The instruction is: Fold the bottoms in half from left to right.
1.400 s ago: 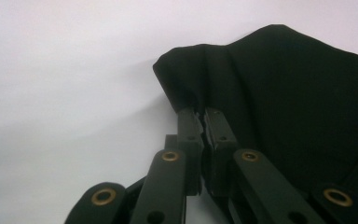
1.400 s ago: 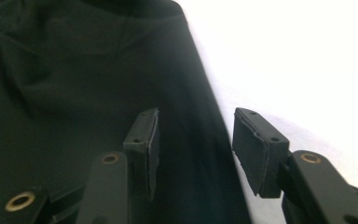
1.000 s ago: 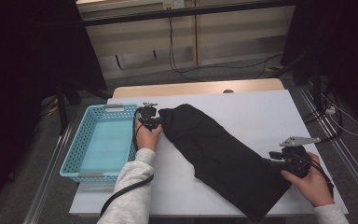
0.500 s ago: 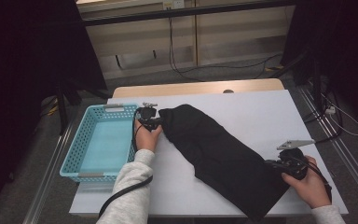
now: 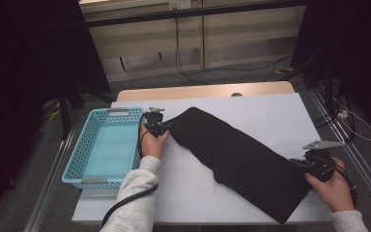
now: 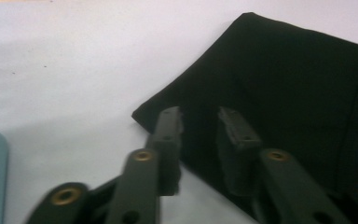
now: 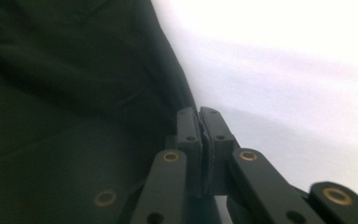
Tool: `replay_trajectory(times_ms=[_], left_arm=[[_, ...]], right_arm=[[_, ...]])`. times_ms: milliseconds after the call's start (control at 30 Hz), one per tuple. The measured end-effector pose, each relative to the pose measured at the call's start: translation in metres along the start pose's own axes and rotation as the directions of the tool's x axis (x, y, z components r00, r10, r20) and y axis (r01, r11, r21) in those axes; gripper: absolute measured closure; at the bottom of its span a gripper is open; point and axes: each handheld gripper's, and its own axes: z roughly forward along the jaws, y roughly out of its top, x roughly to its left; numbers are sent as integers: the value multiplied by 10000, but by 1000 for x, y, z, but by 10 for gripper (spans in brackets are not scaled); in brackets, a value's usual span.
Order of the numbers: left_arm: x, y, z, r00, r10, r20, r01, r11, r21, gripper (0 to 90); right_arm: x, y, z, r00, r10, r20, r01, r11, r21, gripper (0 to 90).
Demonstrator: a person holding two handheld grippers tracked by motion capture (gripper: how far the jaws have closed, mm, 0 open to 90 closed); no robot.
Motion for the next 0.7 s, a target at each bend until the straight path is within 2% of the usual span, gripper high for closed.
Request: replay_trajectory(times_ms=[100,167,267,300,367,467,700], left_arm=[[-1,0,0,9999,136,84,-136,9999,-89,514],[-3,0,-1,9993,352,126,-349,9992,-208,448],[-6,-1,-3,9982,454,380,-448,9988,-174,339],[-7,-1,-3,9971,562,508,-558,9984,-84,322],[-10,-3,-4,9960,642,617,-628,9977,-234,285],[-15,-6,-7,9934,766,859,-744,9968,-287,251],[-20,-16,-13,9890,904,1173,-875,9957,-298,206]], right_arm=[[0,0,0,9999,-62,134,63,10000,-77,803],[0,-1,-2,9990,-53,445,63,9997,-235,739],[0,-1,-6,9997,73,251,-61,9988,-487,705],[0,-2,-7,9997,89,207,-77,9985,-542,696],[1,-3,-9,9998,59,199,-48,9984,-561,673],[1,-6,-9,9997,16,248,-6,9992,-390,657],[3,-15,-12,9998,150,152,-148,9998,-134,670]])
